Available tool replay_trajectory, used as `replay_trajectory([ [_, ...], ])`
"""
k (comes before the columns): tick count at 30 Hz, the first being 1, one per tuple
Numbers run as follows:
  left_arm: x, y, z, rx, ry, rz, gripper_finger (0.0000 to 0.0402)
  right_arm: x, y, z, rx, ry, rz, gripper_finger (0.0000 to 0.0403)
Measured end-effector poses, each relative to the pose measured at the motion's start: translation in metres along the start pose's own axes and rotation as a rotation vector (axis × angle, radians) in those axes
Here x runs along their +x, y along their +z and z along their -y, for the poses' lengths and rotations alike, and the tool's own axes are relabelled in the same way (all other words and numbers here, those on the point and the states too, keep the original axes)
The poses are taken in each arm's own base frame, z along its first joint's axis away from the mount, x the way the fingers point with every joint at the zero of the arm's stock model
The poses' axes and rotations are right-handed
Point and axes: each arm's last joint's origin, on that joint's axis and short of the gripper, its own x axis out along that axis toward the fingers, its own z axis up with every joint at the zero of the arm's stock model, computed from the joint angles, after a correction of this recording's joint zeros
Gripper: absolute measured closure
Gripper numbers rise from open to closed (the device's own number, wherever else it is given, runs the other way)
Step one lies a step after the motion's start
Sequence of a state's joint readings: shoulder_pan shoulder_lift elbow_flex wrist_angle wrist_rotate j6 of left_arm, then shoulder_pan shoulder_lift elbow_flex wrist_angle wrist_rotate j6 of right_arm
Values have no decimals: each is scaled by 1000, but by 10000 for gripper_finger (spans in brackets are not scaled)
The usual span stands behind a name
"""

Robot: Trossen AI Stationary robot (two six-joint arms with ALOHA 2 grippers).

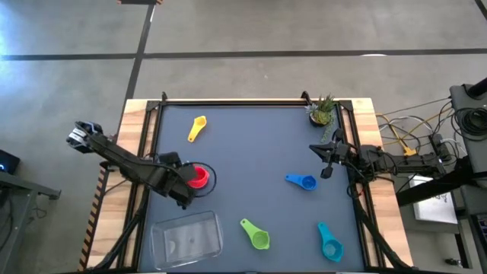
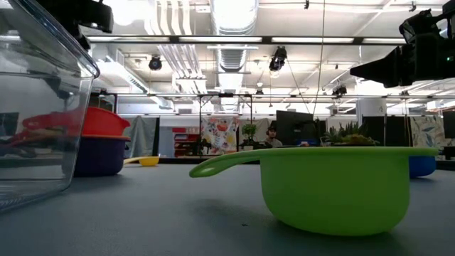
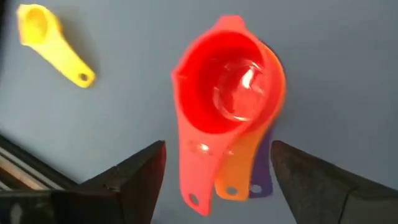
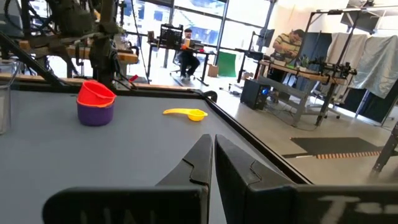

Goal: Nest measuring cups in basket
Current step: Stack the red measuring cup on top of the orange measuring cup

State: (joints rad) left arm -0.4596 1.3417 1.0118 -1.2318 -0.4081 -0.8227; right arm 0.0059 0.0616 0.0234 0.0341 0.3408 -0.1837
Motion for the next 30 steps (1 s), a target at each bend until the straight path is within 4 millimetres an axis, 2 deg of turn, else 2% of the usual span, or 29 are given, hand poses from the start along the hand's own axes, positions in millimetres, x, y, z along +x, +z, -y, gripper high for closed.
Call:
replay_trajectory([
  [6,-14,-15,-29,-191,22,188,168,0,0,0,0,0,0,394],
  [11,2,-35,-41,-314,-64,258,209,0,0,0,0,0,0,394],
  [17,37,-49,-34,-377,-159,332,274,0,0,0,0,0,0,394],
  [20,44,-50,-30,-378,-204,357,293,0,0,0,0,0,0,394],
  [24,48,-49,-23,-330,-270,330,297,0,0,0,0,0,0,394],
  [30,46,-41,-16,-278,-263,322,287,0,0,0,0,0,0,394],
])
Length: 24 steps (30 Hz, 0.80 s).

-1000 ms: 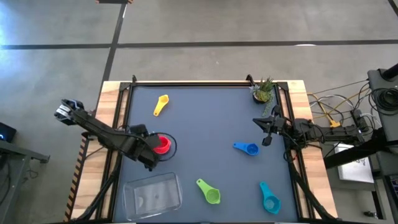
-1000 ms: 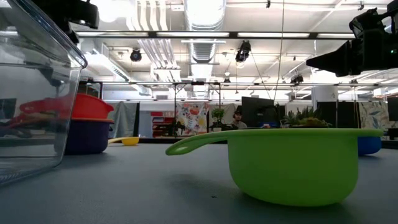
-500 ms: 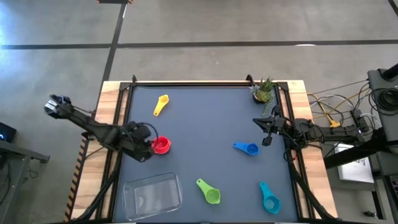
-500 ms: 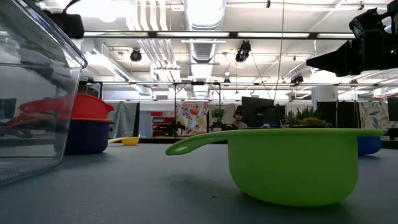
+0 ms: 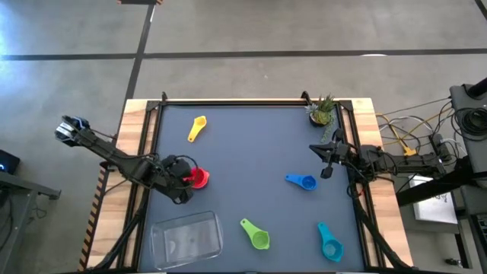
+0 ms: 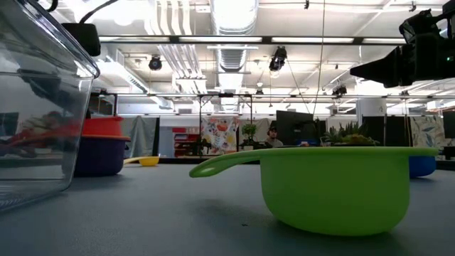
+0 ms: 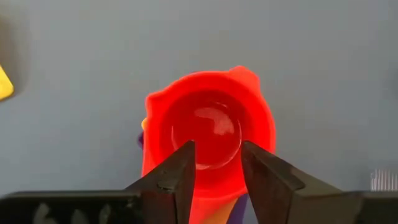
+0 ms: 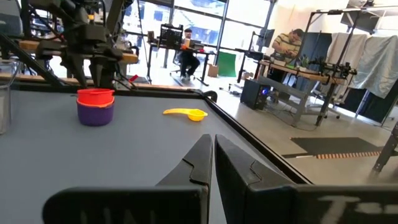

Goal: Nest measuring cups in basket
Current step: Stack the red measuring cup on top of the orange measuring cup

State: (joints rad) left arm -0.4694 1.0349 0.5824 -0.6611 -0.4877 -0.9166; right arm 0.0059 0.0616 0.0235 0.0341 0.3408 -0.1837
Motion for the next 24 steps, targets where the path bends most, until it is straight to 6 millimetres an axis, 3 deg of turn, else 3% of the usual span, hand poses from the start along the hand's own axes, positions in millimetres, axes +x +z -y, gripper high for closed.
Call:
replay_trajectory([
  [9,-23,21,6,89,73,-3,255,0,0,0,0,0,0,394],
  [13,-34,33,6,98,130,72,245,0,0,0,0,0,0,394],
  [17,-29,39,13,125,89,133,243,0,0,0,0,0,0,394],
  [24,-8,27,15,141,51,178,243,0,0,0,0,0,0,394],
])
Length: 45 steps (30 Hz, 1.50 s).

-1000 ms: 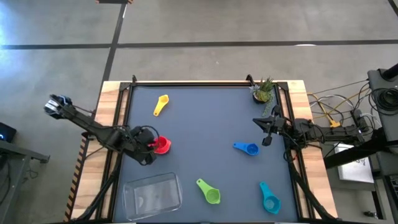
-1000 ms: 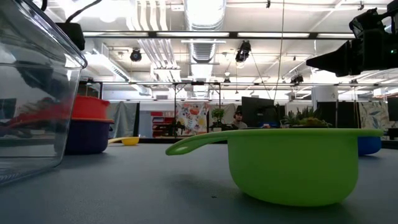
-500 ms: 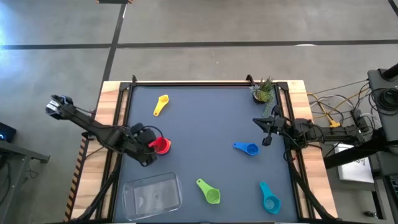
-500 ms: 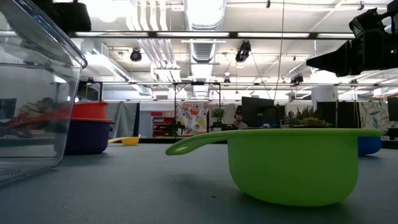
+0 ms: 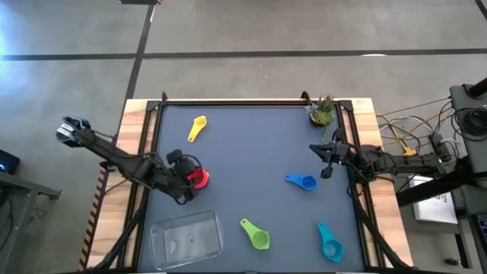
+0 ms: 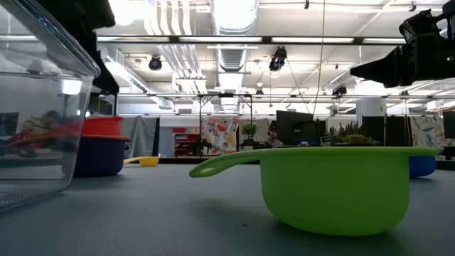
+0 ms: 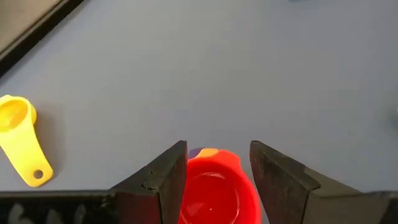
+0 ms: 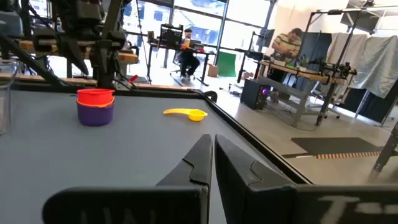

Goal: Nest measuring cups in basket
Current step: Stack the red measuring cup on top of the orange measuring cup, then stack the light blue measuring cup on top of the red measuring cup

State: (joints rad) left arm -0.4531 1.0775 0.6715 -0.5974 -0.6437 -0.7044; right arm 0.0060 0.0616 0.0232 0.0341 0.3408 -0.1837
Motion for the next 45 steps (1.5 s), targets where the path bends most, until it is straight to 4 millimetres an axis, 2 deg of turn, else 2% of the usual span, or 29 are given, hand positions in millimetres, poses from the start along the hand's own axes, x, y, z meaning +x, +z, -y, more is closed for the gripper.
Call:
replay_trajectory([
  [6,14,-18,-5,-38,13,-15,243,0,0,0,0,0,0,394],
  [18,35,-34,-9,-74,-27,-16,243,0,0,0,0,0,0,394],
  [22,32,-29,-8,-38,-44,7,243,0,0,0,0,0,0,394],
  [27,21,-12,-6,21,-66,48,243,0,0,0,0,0,0,394],
  [34,5,7,-13,118,-57,84,243,0,0,0,0,0,0,394],
  [38,-6,18,-20,148,-81,182,243,0,0,0,0,0,0,394],
  [45,-21,37,-32,133,-195,518,243,0,0,0,0,0,0,394],
])
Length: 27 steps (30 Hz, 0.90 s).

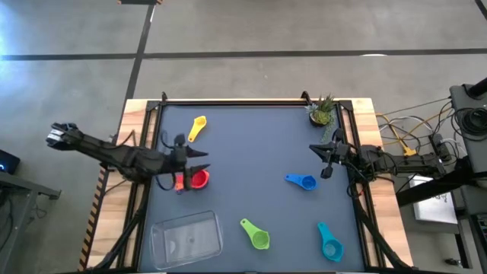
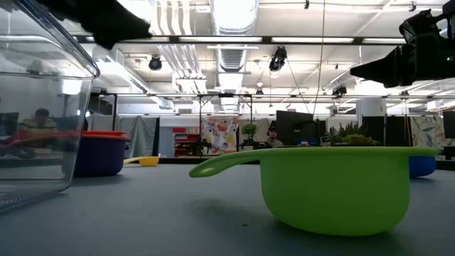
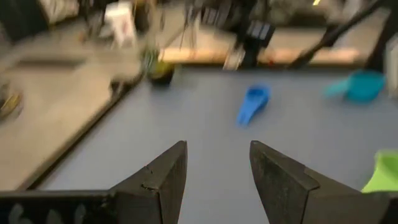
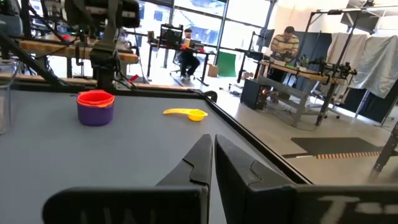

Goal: Nest measuring cups in basket
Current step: Stack the light blue measuring cup on top of the red measuring cup

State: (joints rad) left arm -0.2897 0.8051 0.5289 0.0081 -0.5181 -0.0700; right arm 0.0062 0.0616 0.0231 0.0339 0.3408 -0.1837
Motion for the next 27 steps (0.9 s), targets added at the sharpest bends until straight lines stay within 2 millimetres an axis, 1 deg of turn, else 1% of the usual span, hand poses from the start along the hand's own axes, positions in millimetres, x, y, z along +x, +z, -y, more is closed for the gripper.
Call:
replay_trajectory([
  [2,0,4,-3,1,-27,75,243,0,0,0,0,0,0,394],
  [7,5,-2,-13,14,-52,158,243,0,0,0,0,0,0,394],
  [12,12,-3,-22,-55,-61,158,243,0,0,0,1,0,2,394],
  [15,15,3,-25,-75,-39,177,243,0,1,0,3,-1,8,394],
  [19,21,14,-27,-65,-12,190,243,0,6,1,22,-11,59,394],
  [21,25,17,-28,-22,28,182,243,0,8,2,30,-14,82,394],
  [24,31,15,-28,0,107,146,243,0,9,2,35,-17,96,394],
  [27,39,10,-26,7,140,106,243,0,9,2,35,-15,96,394],
])
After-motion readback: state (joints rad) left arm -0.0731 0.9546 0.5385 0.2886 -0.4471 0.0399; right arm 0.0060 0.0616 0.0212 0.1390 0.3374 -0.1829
